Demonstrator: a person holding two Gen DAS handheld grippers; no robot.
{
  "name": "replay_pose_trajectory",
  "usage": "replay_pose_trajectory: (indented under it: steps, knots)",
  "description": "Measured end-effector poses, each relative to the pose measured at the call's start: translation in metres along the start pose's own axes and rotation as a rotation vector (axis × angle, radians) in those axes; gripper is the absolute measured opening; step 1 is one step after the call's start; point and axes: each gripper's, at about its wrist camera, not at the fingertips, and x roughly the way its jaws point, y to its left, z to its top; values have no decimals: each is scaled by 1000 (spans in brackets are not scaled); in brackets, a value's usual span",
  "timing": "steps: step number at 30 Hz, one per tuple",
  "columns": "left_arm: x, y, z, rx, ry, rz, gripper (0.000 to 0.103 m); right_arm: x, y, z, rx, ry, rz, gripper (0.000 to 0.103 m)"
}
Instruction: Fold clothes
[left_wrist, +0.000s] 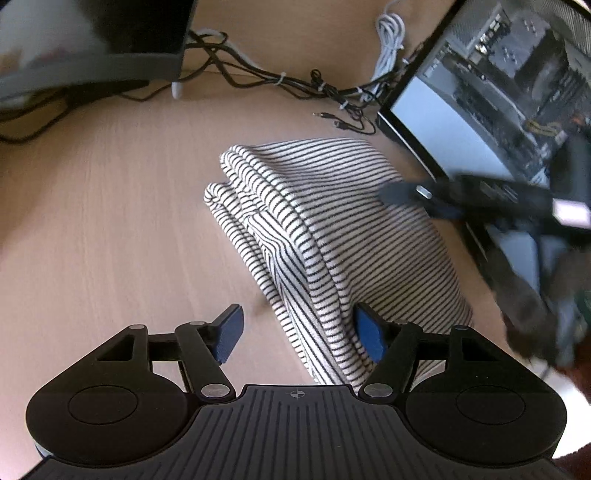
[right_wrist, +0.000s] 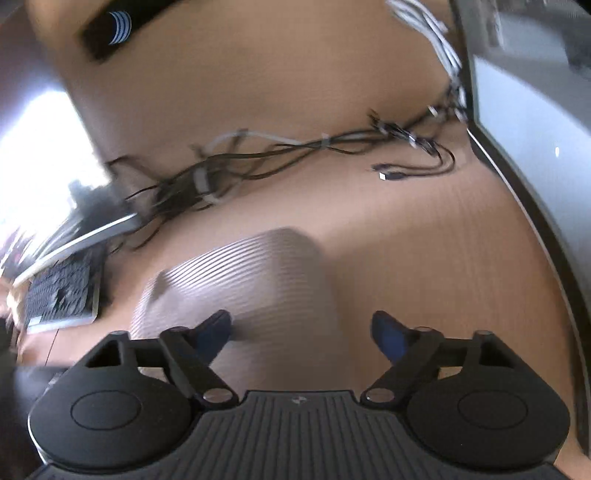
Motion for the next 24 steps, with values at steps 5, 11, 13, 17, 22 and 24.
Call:
replay_pose_trajectory:
  steps: [5, 11, 13, 17, 22, 24]
  knots:
    - [3, -3, 5, 26, 30, 33, 78, 42, -28, 19, 136, 118, 186, 82]
    - [-1, -8, 3, 76, 47, 101, 83, -15, 29, 10, -153, -52, 202, 60]
    - [-1, -9, 2, 68, 46, 108, 83, -16, 39, 1, -263, -62, 109, 60]
    - [-4, -16, 4, 72, 31, 115, 82, 7, 13, -9, -220, -14, 4, 61]
    - [-28, -28, 11, 37, -18, 117, 72, -1, 11, -14, -229, -32, -2, 67]
    - [-47, -32, 18, 4, -77, 62, 72, -1, 15, -17, -253, -49, -17, 70]
